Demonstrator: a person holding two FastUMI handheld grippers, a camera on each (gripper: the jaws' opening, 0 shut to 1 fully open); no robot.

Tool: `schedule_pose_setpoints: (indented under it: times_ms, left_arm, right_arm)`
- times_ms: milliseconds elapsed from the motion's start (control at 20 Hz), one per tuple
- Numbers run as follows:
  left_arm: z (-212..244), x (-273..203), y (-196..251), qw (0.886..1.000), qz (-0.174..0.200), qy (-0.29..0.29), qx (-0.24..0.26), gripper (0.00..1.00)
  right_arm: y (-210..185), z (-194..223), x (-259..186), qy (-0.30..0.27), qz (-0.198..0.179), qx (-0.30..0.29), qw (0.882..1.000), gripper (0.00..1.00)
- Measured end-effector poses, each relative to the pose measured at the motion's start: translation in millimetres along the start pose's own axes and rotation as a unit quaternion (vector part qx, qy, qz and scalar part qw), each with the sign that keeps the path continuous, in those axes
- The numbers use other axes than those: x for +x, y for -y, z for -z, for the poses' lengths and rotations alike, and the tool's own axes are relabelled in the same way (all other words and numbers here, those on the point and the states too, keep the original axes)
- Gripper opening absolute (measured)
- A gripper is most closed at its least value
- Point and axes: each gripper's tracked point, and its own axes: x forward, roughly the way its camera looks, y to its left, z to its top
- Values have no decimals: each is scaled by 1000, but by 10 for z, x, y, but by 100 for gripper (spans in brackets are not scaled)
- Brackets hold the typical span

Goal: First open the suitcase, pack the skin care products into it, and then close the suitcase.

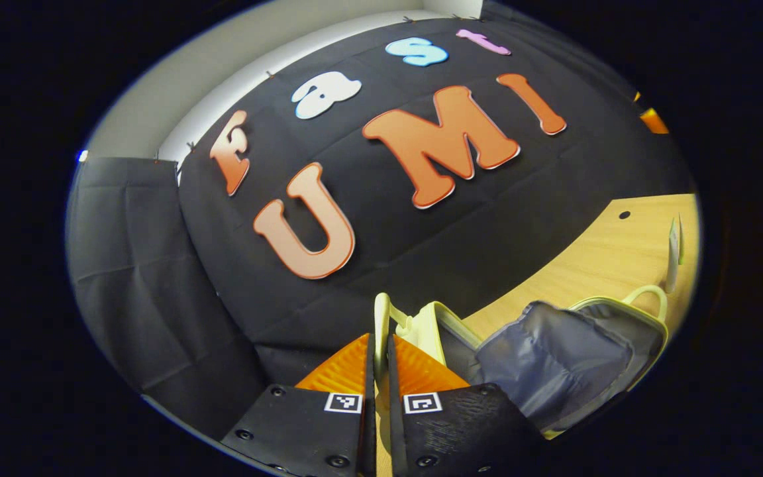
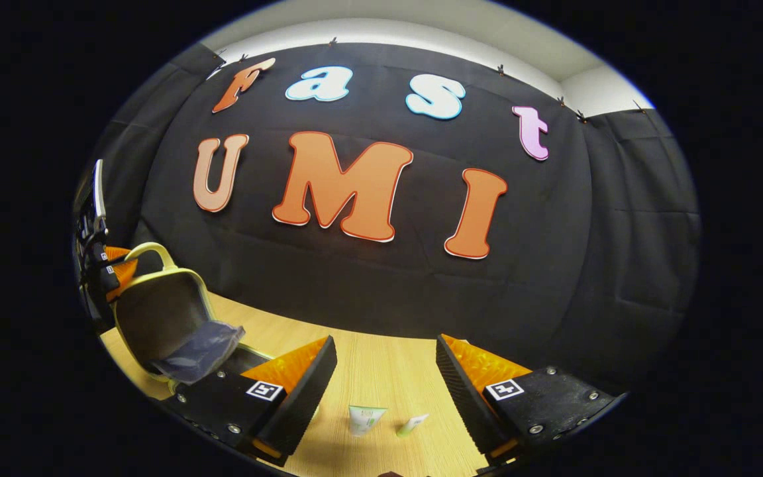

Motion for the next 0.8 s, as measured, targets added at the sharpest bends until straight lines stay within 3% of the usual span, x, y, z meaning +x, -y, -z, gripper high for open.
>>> schedule_pose_setpoints:
  times_ms: [200, 500, 700, 800]
  left_arm:
    - [631, 249, -397, 998, -14, -54, -7, 8]
    - [1503, 565, -510, 990, -14, -135, -28, 9]
    - [2023, 533, -484, 980, -20, -190, -48, 9]
    - [2178, 519, -556, 979, -41, -201, -19, 14]
  right_arm:
    - [-18, 74, 23, -16, 15, -3, 1000, 95]
    - [42, 192, 30, -39, 25, 2, 999, 96]
    - [160, 246, 22, -48, 35, 7, 998, 95]
    - [183, 277, 26, -52, 35, 13, 998, 95]
